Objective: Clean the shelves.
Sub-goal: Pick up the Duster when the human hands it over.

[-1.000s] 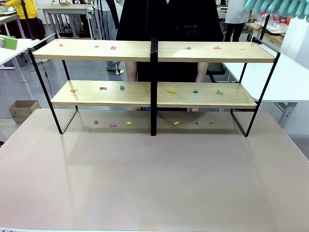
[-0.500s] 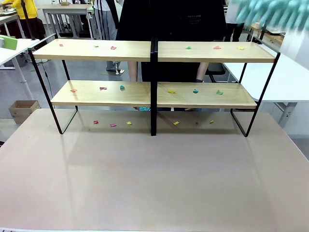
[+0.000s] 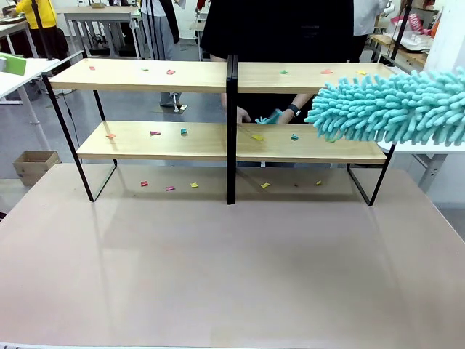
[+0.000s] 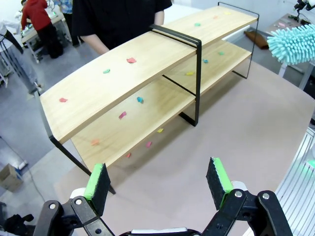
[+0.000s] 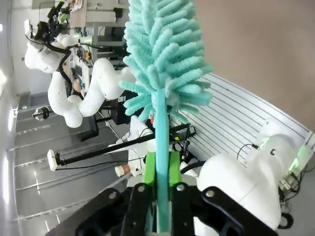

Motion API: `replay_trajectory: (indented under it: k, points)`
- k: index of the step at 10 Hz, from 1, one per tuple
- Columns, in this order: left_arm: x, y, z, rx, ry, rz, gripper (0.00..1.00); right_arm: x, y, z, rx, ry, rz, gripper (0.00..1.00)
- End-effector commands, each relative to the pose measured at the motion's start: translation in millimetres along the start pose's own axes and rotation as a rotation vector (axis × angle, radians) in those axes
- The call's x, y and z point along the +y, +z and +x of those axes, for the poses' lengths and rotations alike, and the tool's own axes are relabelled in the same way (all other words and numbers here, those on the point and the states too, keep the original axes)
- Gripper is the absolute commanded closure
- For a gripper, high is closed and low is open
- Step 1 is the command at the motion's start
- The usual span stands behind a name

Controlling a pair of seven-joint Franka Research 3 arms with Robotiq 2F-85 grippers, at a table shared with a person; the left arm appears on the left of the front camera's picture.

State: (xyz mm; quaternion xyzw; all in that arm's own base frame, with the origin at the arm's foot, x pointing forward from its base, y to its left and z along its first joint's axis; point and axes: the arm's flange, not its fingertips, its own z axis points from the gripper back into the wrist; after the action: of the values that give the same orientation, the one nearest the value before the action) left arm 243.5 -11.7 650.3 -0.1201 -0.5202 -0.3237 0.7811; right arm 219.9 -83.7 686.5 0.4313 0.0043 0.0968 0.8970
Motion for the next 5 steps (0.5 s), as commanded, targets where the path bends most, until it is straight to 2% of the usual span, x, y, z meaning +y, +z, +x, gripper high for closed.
replay_trajectory:
  k: [1, 5]
  points:
    - [-0.2, -0.1, 0.3, 0.002, -0.001, 0.007, 0.0, 10.5, 4.1, -9.9, 0.007, 0.03, 0.018, 0.88]
    - [-0.2, -0.1, 0.3, 0.002, -0.001, 0.007, 0.0, 10.5, 4.1, -9.9, 0.007, 0.03, 0.018, 0.88]
